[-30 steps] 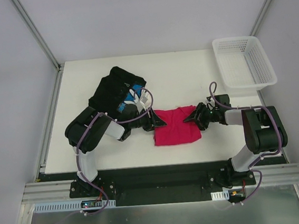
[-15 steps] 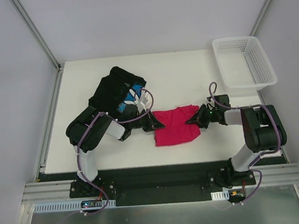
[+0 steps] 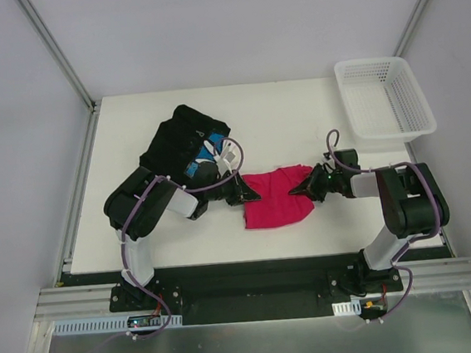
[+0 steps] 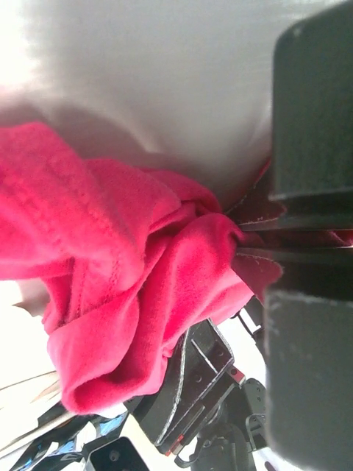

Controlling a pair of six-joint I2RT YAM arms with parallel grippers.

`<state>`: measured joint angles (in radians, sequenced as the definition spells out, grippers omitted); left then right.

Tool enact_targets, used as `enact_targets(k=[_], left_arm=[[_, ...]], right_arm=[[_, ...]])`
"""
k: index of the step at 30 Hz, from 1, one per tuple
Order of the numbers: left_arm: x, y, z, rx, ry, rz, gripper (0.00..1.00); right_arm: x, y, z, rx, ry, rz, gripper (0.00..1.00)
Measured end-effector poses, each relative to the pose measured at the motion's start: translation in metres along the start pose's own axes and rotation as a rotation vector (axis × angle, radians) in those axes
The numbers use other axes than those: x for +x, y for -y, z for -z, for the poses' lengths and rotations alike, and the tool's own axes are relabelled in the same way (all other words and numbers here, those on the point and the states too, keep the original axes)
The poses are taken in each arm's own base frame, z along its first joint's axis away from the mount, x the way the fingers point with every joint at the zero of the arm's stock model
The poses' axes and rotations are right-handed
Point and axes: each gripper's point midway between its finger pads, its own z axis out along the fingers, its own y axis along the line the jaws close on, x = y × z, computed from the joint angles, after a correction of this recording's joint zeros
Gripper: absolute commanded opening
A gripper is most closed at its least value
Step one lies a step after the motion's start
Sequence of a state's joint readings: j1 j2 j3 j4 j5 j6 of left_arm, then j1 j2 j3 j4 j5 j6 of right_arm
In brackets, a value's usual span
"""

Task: Fold and stack the t-shirts
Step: Put the neatly folded tshirt into the corner of the board with both arms

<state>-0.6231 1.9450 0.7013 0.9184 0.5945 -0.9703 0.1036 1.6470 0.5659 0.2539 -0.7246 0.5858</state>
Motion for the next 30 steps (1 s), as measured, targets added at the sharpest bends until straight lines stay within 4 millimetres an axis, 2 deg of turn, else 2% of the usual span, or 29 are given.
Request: enact_targets(k=[10, 13, 18, 23, 30], left_arm=[[-0.005, 0.004, 0.0, -0.017, -0.018, -0.058, 0.0], [-0.008, 0.012, 0.005, -0.013, -0.011, -0.088, 0.0], [-0.018, 0.038, 0.018, 0.011, 0.027, -0.165, 0.0], [-0.03, 0.057, 0.032, 0.014, 0.077, -0.233, 0.0], [-0.046, 0.065, 0.049, -0.017, 0.141, -0.288, 0.0]], right_arm=[[0.005, -0.013, -0.008, -0.021, 0.003, 0.028, 0.01], [0.003, -0.017, -0.006, -0.026, 0.016, 0.031, 0.01], [0.001, -0.03, -0.001, -0.052, 0.037, 0.064, 0.01], [-0.01, -0.055, 0.005, -0.084, 0.069, 0.107, 0.01], [-0.02, -0.095, 0.006, -0.135, 0.103, 0.184, 0.0]])
